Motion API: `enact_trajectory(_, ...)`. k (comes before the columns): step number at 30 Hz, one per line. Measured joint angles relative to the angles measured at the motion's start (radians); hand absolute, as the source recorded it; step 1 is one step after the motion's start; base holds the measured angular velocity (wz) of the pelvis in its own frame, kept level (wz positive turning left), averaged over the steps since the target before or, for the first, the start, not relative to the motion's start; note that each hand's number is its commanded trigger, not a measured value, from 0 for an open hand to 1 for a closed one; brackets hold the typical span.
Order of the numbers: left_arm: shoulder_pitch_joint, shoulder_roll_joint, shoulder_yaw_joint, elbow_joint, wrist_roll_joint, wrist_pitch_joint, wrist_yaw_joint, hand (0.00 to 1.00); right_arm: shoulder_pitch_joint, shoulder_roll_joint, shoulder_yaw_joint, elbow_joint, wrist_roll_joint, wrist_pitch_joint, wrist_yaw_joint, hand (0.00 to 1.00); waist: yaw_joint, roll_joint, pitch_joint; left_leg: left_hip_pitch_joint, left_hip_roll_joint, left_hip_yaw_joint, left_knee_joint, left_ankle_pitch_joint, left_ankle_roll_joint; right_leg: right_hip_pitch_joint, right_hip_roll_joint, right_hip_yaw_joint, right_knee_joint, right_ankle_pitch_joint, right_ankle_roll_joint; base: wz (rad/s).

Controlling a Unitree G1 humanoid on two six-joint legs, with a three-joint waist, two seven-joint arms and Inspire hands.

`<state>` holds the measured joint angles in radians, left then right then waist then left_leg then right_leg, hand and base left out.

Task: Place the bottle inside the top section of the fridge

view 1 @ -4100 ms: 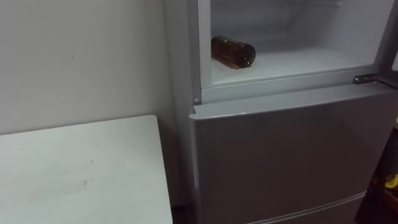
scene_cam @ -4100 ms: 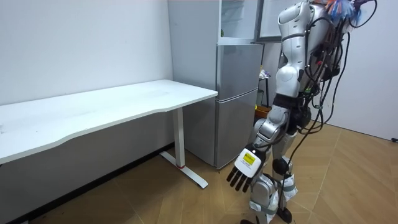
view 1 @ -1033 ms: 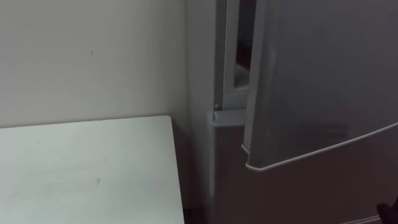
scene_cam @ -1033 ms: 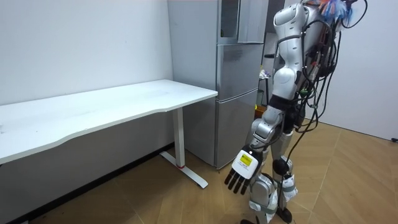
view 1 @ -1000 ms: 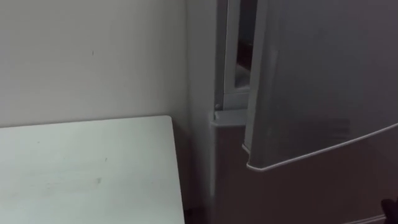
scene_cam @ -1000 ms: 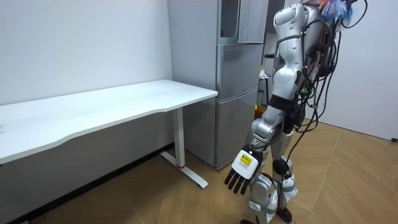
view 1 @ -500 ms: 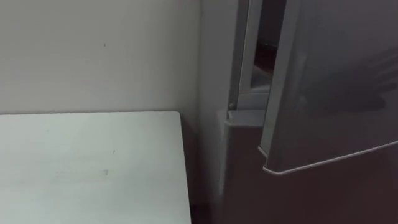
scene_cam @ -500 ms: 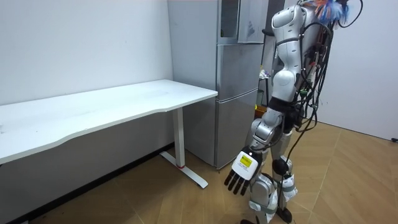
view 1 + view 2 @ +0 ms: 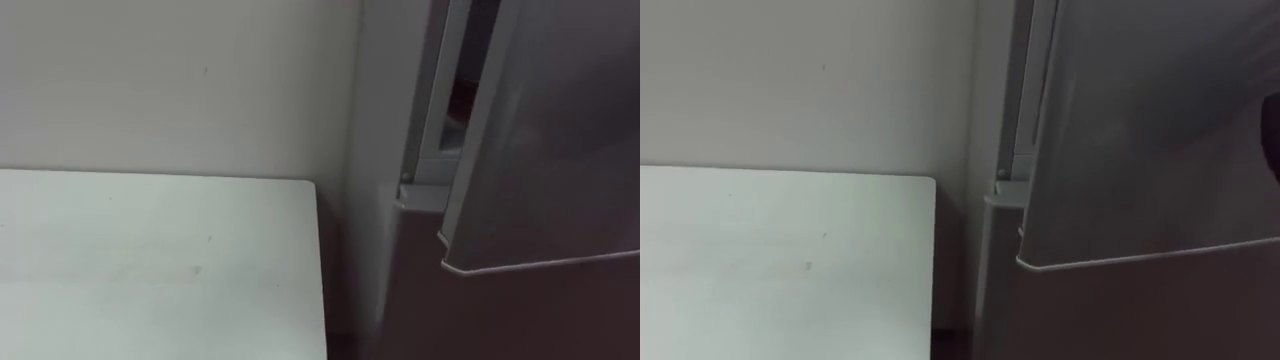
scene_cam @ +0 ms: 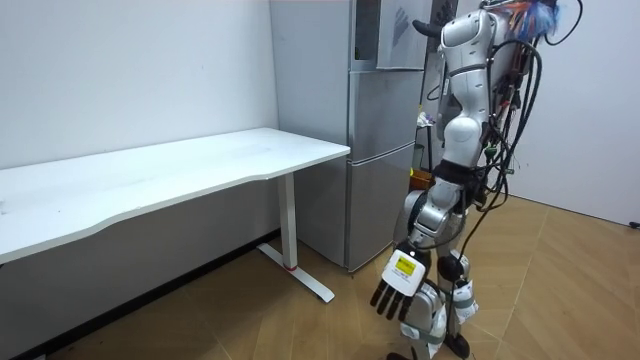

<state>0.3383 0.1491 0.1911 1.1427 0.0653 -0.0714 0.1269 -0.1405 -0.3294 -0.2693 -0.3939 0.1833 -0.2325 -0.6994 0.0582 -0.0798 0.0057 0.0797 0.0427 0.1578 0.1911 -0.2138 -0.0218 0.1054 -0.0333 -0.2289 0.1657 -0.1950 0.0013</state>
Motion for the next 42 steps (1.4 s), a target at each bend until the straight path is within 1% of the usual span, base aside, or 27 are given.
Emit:
enact_trajectory(3, 0.001, 0.001, 0.000, 0.000, 0.014, 0.008, -0.005, 0.00, -0.001, -0.001, 0.014, 0.002, 0.001, 0.002, 0.006, 0.00, 0.005, -0.006, -0.0004, -0.011, -0.002, -0.018, 0.007, 0.000, 0.000, 0.001, -0.002, -0.018, -0.002, 0.000, 0.000, 0.18)
enact_trajectory(4, -0.001, 0.003, 0.000, -0.001, 0.016, 0.014, -0.008, 0.00, -0.002, -0.001, 0.013, 0.002, 0.001, 0.003, 0.011, 0.00, 0.006, -0.010, 0.0003, -0.019, -0.003, -0.026, 0.012, 0.000, 0.000, 0.001, -0.002, -0.025, -0.006, 0.000, 0.000, 0.18)
enact_trajectory(5, -0.001, 0.003, 0.002, -0.001, 0.017, 0.022, -0.010, 0.00, -0.002, -0.001, 0.014, 0.005, 0.000, 0.004, 0.021, 0.00, 0.014, -0.011, 0.0002, -0.020, -0.003, -0.028, 0.013, 0.000, 0.000, 0.003, -0.002, -0.028, -0.009, 0.000, 0.000, 0.13)
enact_trajectory(7, -0.001, 0.004, 0.004, -0.001, 0.019, 0.031, -0.012, 0.00, -0.011, -0.001, 0.013, 0.036, 0.000, 0.004, 0.035, 0.00, 0.025, -0.009, 0.0015, -0.018, -0.003, -0.030, 0.013, 0.000, 0.000, 0.015, -0.001, -0.031, -0.012, 0.000, 0.000, 0.07)
enact_trajectory(9, -0.004, 0.005, 0.004, -0.006, 0.036, 0.032, -0.017, 0.00, -0.027, -0.001, 0.013, 0.072, 0.001, 0.005, 0.040, 0.00, 0.029, -0.007, 0.0019, -0.018, -0.003, -0.034, 0.013, 0.000, 0.000, 0.016, -0.002, -0.037, -0.013, 0.000, 0.000, 0.08)
enact_trajectory(10, -0.009, 0.007, 0.004, -0.006, 0.038, 0.033, -0.027, 0.00, -0.039, -0.001, 0.013, 0.086, 0.001, 0.006, 0.049, 0.00, 0.031, -0.004, 0.0044, -0.020, -0.003, -0.037, 0.014, 0.000, 0.000, 0.017, -0.002, -0.040, -0.013, 0.000, 0.000, 0.05)
enact_trajectory(12, -0.016, 0.007, 0.003, -0.007, 0.039, 0.039, -0.034, 0.00, -0.054, -0.001, 0.014, 0.102, 0.001, 0.007, 0.064, 0.00, 0.031, 0.001, 0.0053, -0.022, -0.003, -0.040, 0.016, 0.000, 0.000, 0.017, -0.002, -0.044, -0.014, 0.000, 0.000, 0.06)
enact_trajectory(15, -0.016, 0.011, 0.003, -0.024, 0.039, 0.047, -0.052, 0.00, -0.059, -0.001, 0.015, 0.111, -0.001, 0.007, 0.069, 0.00, 0.035, 0.003, 0.0048, -0.022, -0.003, -0.041, 0.016, 0.000, 0.000, 0.018, -0.002, -0.046, -0.014, 0.000, 0.000, 0.01)
enact_trajectory(20, -0.019, 0.026, -0.008, -0.026, 0.039, 0.049, -0.047, 0.00, -0.089, -0.003, 0.053, 0.154, -0.041, 0.007, 0.053, 0.00, 0.029, 0.005, 0.0025, -0.019, -0.003, -0.042, 0.016, 0.001, -0.001, 0.025, -0.002, -0.046, -0.011, 0.000, 0.000, 0.00)
enact_trajectory(21, -0.019, 0.028, -0.008, -0.026, 0.039, 0.049, -0.047, 0.00, -0.091, -0.004, 0.054, 0.159, -0.044, 0.008, 0.053, 0.00, 0.030, 0.005, 0.0019, -0.019, -0.003, -0.042, 0.016, 0.001, -0.001, 0.025, -0.002, -0.046, -0.011, 0.000, 0.000, 0.00)
enact_trajectory(24, -0.017, 0.029, -0.011, -0.025, 0.040, 0.051, -0.044, 0.00, -0.095, -0.024, 0.069, 0.191, -0.079, 0.013, 0.047, 0.00, 0.031, 0.006, 0.0013, -0.017, -0.004, -0.044, 0.016, 0.001, -0.001, 0.030, -0.002, -0.047, -0.011, 0.000, 0.000, 0.01)
enact_trajectory(26, -0.017, 0.029, -0.011, -0.026, 0.050, 0.051, -0.044, 0.00, -0.095, -0.027, 0.072, 0.202, -0.095, 0.015, 0.047, 0.00, 0.032, 0.006, 0.0016, -0.019, -0.004, -0.048, 0.016, 0.001, -0.001, 0.026, -0.002, -0.049, -0.012, 0.000, 0.000, 0.04)
enact_trajectory(28, -0.016, 0.029, -0.011, -0.026, 0.058, 0.053, -0.050, 0.00, -0.095, -0.027, 0.074, 0.210, -0.118, 0.016, 0.047, 0.00, 0.033, 0.006, -0.0002, -0.022, -0.004, -0.049, 0.017, 0.001, -0.001, 0.022, -0.002, -0.049, -0.011, -0.001, 0.000, 0.00)
enact_trajectory(32, -0.023, 0.029, -0.011, -0.029, 0.086, 0.076, -0.061, 0.00, -0.100, -0.029, 0.074, 0.232, -0.147, 0.015, 0.047, 0.00, 0.034, 0.006, -0.0051, -0.028, -0.004, -0.052, 0.025, 0.002, -0.001, 0.017, -0.002, -0.051, -0.011, -0.001, -0.001, 0.00)
enact_trajectory(35, -0.026, 0.029, -0.011, -0.052, 0.126, 0.089, -0.071, 0.00, -0.119, -0.033, 0.083, 0.267, -0.155, 0.017, 0.050, 0.00, 0.034, 0.005, -0.0057, -0.030, -0.004, -0.052, 0.028, 0.002, -0.001, 0.018, -0.002, -0.053, -0.010, 0.000, -0.001, 0.00)
enact_trajectory(38, -0.033, 0.031, -0.010, -0.058, 0.148, 0.099, -0.076, 0.00, -0.128, -0.039, 0.092, 0.313, -0.189, 0.039, 0.077, 0.00, 0.035, 0.003, -0.0060, -0.030, -0.004, -0.053, 0.028, 0.002, -0.001, 0.018, -0.002, -0.052, -0.009, 0.000, -0.001, 0.00)
enact_trajectory(41, -0.032, 0.032, -0.010, -0.060, 0.148, 0.118, -0.090, 0.00, -0.141, -0.039, 0.092, 0.342, -0.189, 0.038, 0.083, 0.00, 0.035, 0.003, -0.0058, -0.031, -0.004, -0.053, 0.026, 0.002, -0.001, 0.017, -0.002, -0.051, -0.008, 0.000, -0.002, 0.00)
enact_trajectory(42, -0.032, 0.033, -0.010, -0.060, 0.148, 0.119, -0.095, 0.00, -0.143, -0.040, 0.091, 0.348, -0.190, 0.037, 0.086, 0.00, 0.035, 0.002, -0.0057, -0.031, -0.004, -0.053, 0.026, 0.002, -0.001, 0.017, -0.003, -0.051, -0.007, 0.000, -0.002, 0.00)
